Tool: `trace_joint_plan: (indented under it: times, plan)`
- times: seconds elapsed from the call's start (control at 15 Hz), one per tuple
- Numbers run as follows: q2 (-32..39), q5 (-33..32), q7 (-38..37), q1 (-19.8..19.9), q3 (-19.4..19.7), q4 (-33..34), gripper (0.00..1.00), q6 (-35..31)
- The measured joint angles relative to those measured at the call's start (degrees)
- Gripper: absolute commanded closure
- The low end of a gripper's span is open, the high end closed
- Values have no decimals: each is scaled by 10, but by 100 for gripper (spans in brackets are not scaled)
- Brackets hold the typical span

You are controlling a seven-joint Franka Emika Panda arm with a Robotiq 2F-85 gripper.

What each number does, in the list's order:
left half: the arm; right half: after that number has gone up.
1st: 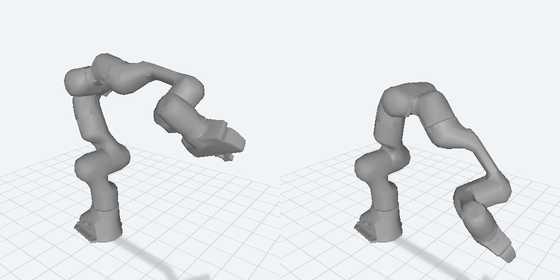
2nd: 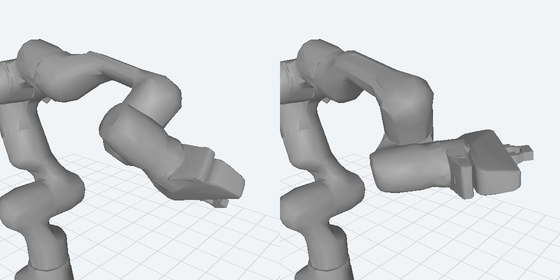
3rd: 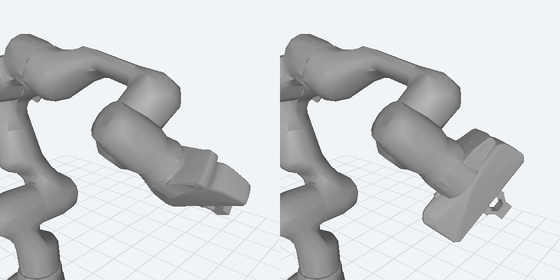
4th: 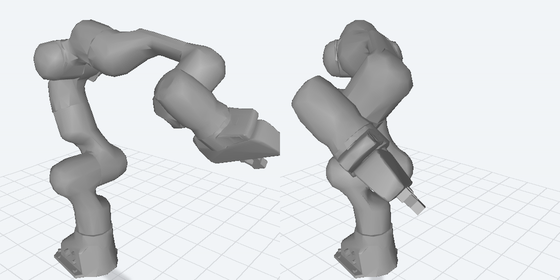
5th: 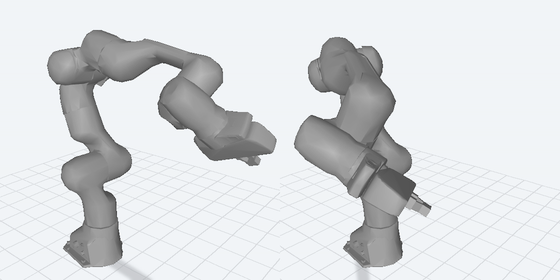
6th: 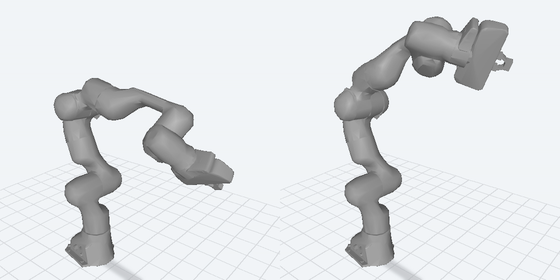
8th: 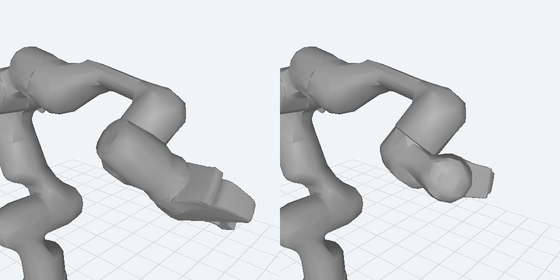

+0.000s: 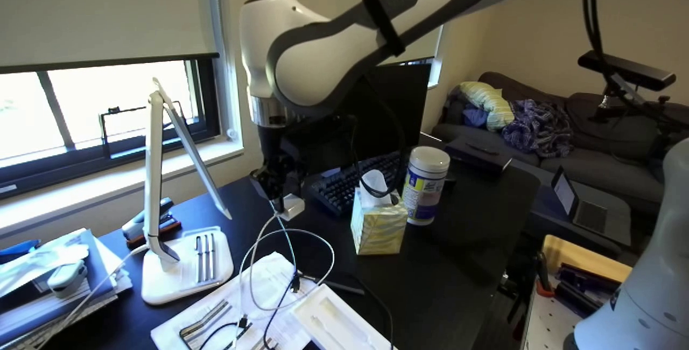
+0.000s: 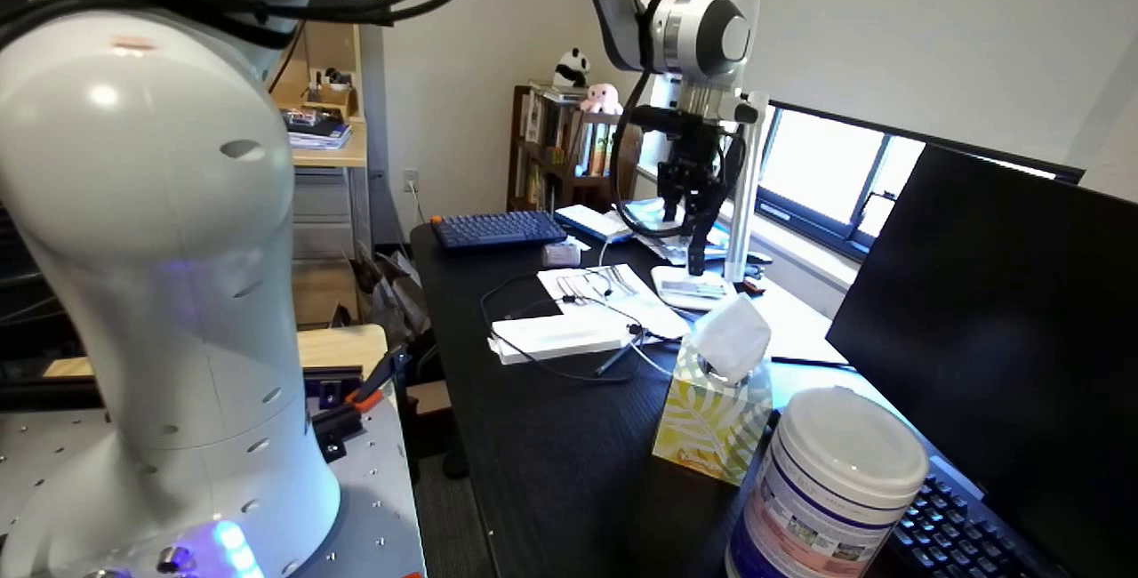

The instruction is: Take the charger and move it to the left of the table

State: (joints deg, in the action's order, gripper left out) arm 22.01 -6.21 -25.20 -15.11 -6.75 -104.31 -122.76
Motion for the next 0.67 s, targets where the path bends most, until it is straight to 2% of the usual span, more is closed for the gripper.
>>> trace_joint_plan:
  times: [0.27,0.53,0.6,0.67]
  plan:
    - [73,18,-37,-4,10,33,80,-8]
    - [126,18,-67,-29,23,60,80,-42]
    - [133,17,-73,-36,29,66,65,-49]
    - [139,16,-77,-42,35,71,30,-57]
